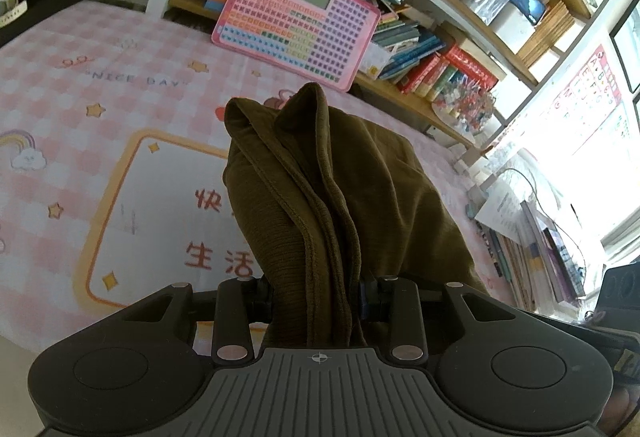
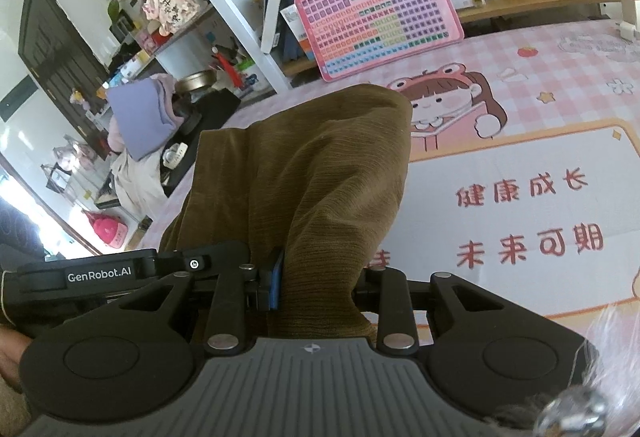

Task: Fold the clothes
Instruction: 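Keep both grippers closed on the brown bundle and press it flat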

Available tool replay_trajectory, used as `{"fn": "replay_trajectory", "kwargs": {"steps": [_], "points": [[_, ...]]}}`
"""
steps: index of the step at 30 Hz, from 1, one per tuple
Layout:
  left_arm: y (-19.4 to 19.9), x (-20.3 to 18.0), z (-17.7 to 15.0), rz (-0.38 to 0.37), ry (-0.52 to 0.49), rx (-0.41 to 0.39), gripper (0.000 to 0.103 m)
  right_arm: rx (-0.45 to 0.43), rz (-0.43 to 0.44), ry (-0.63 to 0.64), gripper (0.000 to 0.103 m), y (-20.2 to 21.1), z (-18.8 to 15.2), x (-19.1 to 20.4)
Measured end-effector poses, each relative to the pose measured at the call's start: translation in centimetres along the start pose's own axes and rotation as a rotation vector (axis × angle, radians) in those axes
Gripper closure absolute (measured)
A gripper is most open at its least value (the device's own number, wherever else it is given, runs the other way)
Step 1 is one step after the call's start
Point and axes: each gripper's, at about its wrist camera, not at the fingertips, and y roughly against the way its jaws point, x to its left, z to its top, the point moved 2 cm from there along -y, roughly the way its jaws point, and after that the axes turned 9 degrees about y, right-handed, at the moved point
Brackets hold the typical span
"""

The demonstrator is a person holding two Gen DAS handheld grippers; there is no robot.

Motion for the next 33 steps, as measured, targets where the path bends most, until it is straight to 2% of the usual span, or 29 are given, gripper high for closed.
{"fn": "replay_trajectory", "kwargs": {"steps": [8,14,25,33], "points": [[-1.2,0.6,2.6,-0.025,-0.019,0.001,0.071,-0.022,-0.023,-0.011,0.076,-1.6,1.9,0.0],[-3.6,2.0,6.6,-0.057,-0.036,0.04,0.071,-0.032,-0.072,-0.032,0.076,-4.8,4.3,-0.1],[-10.2,4.7,16.8,-0.107,-0.077,0.063,0.07,-0.056,-0.124,-0.015,0.076,-13.9,12.4,-1.8],[-15.7,7.9,23.0,-0.083,-0.05,0.079,0.07,-0.008,-0.134,0.0,0.076,-22.1,17.3,-3.8]]}}
